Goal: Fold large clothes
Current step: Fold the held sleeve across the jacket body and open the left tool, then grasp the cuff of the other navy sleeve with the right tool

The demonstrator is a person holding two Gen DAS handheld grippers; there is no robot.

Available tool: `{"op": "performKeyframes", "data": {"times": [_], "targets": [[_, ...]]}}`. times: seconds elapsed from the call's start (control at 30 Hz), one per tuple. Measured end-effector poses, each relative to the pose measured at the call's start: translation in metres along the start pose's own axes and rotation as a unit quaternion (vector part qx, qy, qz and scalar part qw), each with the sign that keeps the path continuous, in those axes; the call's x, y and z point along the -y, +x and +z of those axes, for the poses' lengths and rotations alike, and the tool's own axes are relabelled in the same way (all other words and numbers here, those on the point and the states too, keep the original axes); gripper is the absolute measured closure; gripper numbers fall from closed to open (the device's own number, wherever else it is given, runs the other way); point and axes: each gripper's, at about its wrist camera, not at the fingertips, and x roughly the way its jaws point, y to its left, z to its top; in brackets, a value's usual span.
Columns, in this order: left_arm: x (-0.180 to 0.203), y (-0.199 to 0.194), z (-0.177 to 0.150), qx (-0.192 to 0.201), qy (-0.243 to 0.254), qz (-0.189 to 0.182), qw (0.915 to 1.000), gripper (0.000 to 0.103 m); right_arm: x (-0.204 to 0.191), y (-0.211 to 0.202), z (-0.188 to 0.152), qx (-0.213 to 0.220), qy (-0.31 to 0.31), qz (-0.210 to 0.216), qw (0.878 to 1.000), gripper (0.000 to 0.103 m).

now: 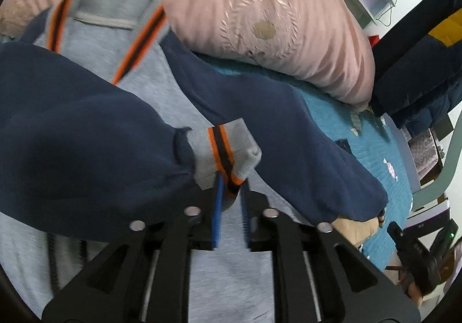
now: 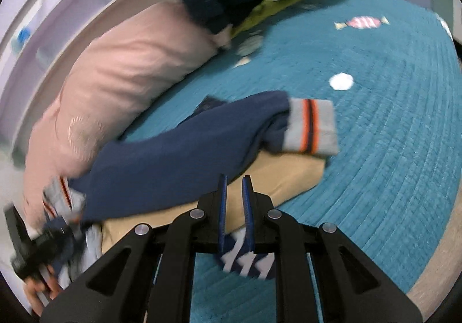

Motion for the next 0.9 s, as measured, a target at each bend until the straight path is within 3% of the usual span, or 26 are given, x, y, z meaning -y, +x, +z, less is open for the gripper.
{"op": "performKeyframes", "data": {"times": [0.03,0.07,0.1,0.17,0.27,0.47,0.67,0.9], "targets": [[0.002,0.002,0.001,-0.001,-0.001,-0.006,1.0000,0.067,0.008,0.003,0.005,-0.001,0.014,-0.001,1.000,0.090],[0.007,0.002,0.002,0.002,-0.004,-0.015,0.9999,0.038,0.014,0.004,0.009,0.001,0.026,-0.001,1.000,0.090],[0.008,0.003,-0.002,0.010,-0.008,-0.022,0.9997,0.027,0.023,0.007,0.013,0.002,0.042,0.005,0.999,0.088],[0.014,-0.001,-0.004,0.022,-0.005,-0.036,0.9991,0.024,0.036,0.011,0.019,-0.001,0.073,0.009,0.997,0.081],[0.020,-0.010,-0.008,0.025,0.021,-0.026,0.9991,0.022,0.048,0.016,0.023,-0.004,0.113,0.025,0.993,0.072],[0.009,-0.038,-0.021,0.053,0.052,0.049,0.9960,0.020,0.064,0.030,0.023,-0.020,0.216,0.115,0.969,0.065],[-0.012,-0.056,-0.028,0.068,0.065,0.148,0.9846,0.018,0.055,0.041,0.034,-0.020,0.233,0.119,0.965,0.060],[-0.043,-0.060,-0.031,0.052,0.040,0.162,0.9846,0.018,0.064,0.051,0.028,-0.027,0.285,0.091,0.954,0.053]]}}
